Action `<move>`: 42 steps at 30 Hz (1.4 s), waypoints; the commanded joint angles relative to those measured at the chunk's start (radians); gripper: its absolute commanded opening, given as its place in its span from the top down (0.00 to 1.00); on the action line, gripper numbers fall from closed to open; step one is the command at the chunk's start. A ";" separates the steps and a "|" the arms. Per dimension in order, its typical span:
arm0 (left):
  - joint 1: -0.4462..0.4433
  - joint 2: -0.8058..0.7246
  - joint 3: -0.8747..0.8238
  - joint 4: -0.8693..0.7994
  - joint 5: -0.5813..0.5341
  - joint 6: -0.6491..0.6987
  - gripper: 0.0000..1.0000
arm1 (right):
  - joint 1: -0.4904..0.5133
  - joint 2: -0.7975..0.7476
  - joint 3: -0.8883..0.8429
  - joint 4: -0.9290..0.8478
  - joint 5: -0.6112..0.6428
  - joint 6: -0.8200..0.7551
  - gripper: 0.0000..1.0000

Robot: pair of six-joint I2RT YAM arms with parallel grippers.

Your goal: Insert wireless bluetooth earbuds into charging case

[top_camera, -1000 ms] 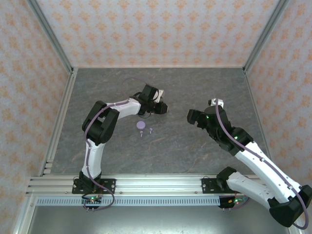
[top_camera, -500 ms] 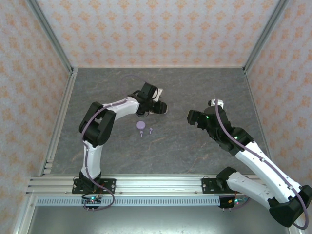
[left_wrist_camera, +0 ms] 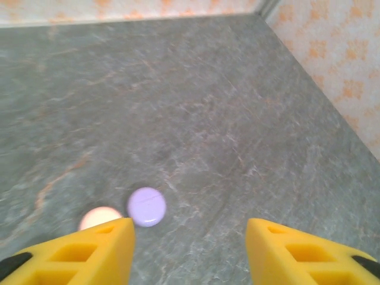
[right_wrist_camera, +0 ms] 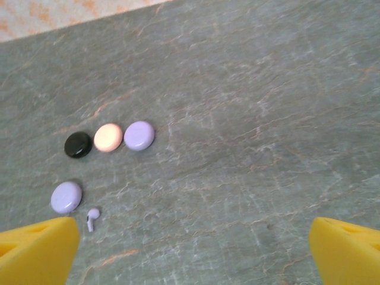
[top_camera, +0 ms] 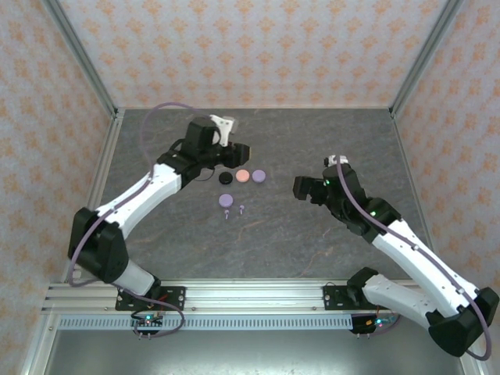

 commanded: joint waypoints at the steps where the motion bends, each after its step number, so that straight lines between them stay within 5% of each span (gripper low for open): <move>1: 0.054 -0.092 -0.084 0.000 -0.065 -0.012 0.44 | 0.009 0.085 0.067 0.025 -0.111 -0.043 0.00; 13: 0.367 -0.316 -0.361 0.073 0.055 -0.197 0.31 | 0.196 0.605 0.391 -0.039 -0.191 -0.193 0.12; 21: 0.488 -0.420 -0.471 0.043 0.096 -0.218 0.29 | 0.264 0.920 0.618 -0.079 -0.232 -0.288 0.16; 31: 0.541 -0.504 -0.508 -0.032 0.093 -0.195 0.27 | 0.301 1.247 0.912 -0.169 -0.107 -0.276 0.12; 42: 0.546 -0.503 -0.513 -0.032 0.097 -0.205 0.27 | 0.304 1.339 0.967 -0.226 -0.013 -0.209 0.12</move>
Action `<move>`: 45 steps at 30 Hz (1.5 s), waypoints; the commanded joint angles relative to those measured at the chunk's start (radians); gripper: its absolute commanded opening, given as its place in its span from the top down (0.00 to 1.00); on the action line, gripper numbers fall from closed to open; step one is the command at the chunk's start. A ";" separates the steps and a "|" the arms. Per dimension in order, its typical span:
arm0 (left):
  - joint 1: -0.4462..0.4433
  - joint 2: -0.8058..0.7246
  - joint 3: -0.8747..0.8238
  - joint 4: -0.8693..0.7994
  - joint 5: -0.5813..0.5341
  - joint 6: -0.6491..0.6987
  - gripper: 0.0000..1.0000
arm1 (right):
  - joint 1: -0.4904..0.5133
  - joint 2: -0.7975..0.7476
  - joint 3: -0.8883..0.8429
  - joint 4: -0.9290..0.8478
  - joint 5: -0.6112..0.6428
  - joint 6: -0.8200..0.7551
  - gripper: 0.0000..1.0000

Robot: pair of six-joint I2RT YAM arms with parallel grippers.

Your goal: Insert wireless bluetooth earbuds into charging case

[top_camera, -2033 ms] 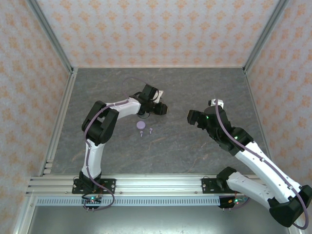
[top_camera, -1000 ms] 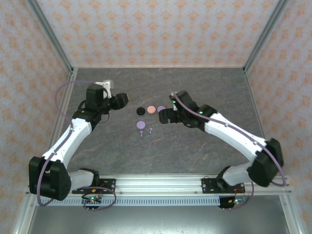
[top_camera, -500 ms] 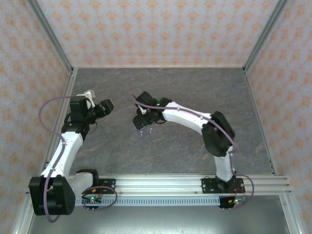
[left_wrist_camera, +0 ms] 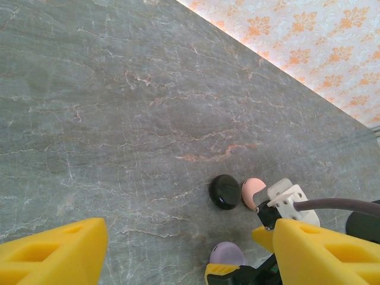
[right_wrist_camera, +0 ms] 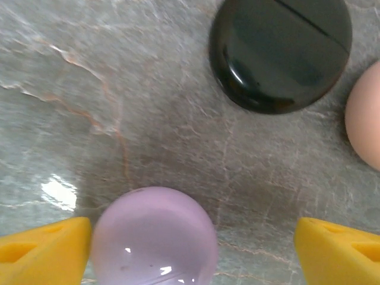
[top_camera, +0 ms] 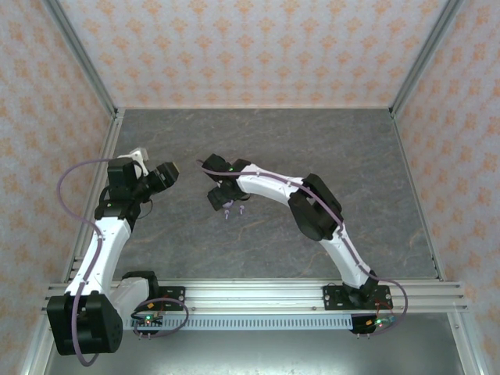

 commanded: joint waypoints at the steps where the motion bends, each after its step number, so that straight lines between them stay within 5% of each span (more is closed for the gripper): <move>1: 0.011 -0.004 -0.017 -0.003 0.021 -0.008 0.27 | 0.004 0.005 0.029 -0.063 0.071 0.035 0.13; 26: 0.012 0.007 -0.012 0.010 0.022 -0.024 0.26 | -0.017 -0.167 -0.165 0.039 -0.016 0.083 0.18; 45: 0.011 -0.015 -0.008 -0.015 0.012 -0.012 0.26 | -0.026 -0.001 0.000 0.001 -0.005 0.098 0.21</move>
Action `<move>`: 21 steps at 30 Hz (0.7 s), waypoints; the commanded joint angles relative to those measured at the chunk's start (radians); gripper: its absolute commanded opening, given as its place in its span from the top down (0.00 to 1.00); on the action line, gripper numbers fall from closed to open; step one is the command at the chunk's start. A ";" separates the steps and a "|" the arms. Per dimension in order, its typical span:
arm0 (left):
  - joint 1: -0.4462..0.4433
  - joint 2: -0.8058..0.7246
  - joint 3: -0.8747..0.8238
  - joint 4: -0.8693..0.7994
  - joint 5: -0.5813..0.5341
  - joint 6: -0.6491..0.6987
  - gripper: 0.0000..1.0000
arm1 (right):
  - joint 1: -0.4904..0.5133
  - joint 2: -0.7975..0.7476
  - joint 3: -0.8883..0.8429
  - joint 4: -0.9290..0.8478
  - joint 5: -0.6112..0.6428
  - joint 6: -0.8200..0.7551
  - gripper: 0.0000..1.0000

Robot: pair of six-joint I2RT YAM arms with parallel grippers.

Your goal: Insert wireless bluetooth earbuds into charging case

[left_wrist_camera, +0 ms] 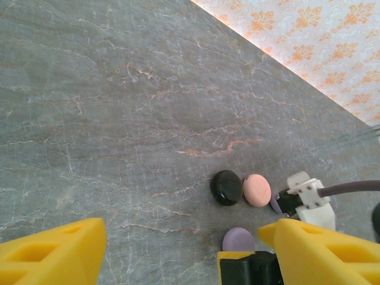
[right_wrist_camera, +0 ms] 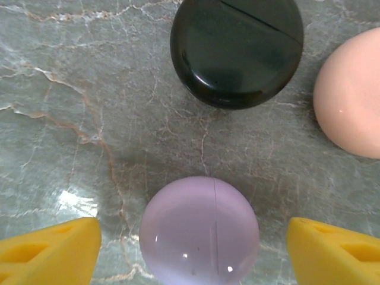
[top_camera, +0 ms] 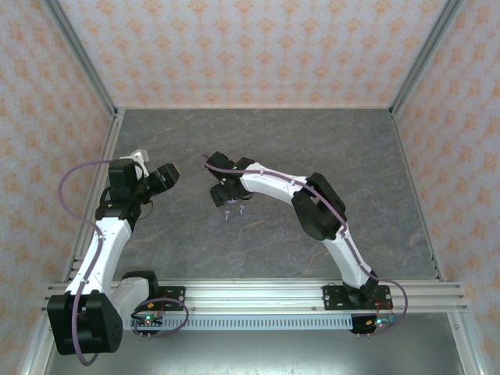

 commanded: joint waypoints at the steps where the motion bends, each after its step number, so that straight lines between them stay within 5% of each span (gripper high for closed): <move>1: 0.012 -0.018 0.002 -0.017 0.008 -0.003 0.26 | -0.007 0.026 0.033 -0.034 0.017 0.014 0.23; 11: 0.011 -0.026 0.004 -0.024 0.018 0.001 0.25 | -0.016 0.017 0.021 -0.039 0.009 0.002 0.46; 21: 0.011 -0.051 0.040 0.030 0.189 0.024 0.26 | -0.022 -0.291 -0.179 0.111 -0.002 -0.144 0.51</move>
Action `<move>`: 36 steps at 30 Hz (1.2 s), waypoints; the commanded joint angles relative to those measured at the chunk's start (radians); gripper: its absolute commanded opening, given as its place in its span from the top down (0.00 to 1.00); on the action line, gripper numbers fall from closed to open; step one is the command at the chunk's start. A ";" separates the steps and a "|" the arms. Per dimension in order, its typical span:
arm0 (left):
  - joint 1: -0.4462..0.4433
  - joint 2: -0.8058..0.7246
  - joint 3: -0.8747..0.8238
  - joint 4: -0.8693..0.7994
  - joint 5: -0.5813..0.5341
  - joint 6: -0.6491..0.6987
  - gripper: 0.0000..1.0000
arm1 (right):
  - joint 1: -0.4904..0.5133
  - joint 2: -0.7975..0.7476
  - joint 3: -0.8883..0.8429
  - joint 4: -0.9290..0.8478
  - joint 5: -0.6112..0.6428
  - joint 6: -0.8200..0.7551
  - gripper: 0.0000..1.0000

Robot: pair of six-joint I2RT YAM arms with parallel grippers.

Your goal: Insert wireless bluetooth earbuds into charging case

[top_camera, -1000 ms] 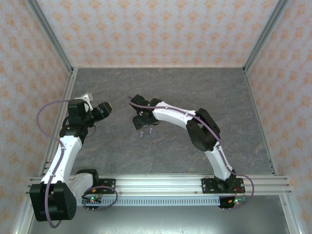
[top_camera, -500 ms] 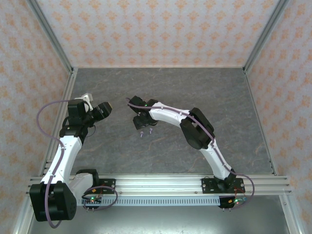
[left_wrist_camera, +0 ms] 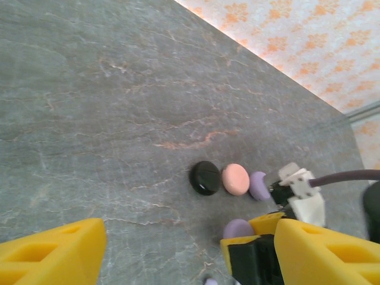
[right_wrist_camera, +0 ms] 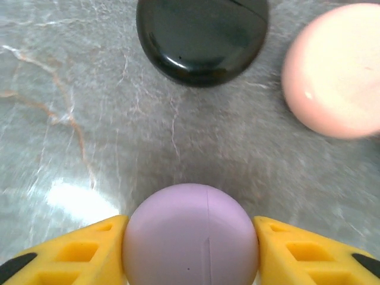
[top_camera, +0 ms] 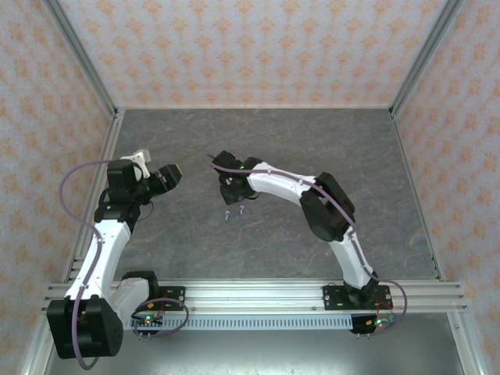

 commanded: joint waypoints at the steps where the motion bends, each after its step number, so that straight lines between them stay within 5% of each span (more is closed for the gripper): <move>1: 0.011 -0.024 0.047 0.040 0.117 0.015 0.26 | -0.004 -0.206 -0.085 0.104 -0.007 -0.108 0.51; 9: -0.010 0.000 0.169 0.089 0.397 -0.016 0.27 | -0.004 -0.595 -0.350 0.304 -0.063 -0.402 0.51; 21: -0.230 0.073 0.379 0.012 0.486 0.068 0.34 | -0.003 -0.940 -0.598 0.522 -0.084 -0.975 0.53; 36: -0.455 0.223 0.405 0.124 0.456 0.026 0.40 | 0.001 -0.985 -0.605 0.527 -0.126 -1.000 0.54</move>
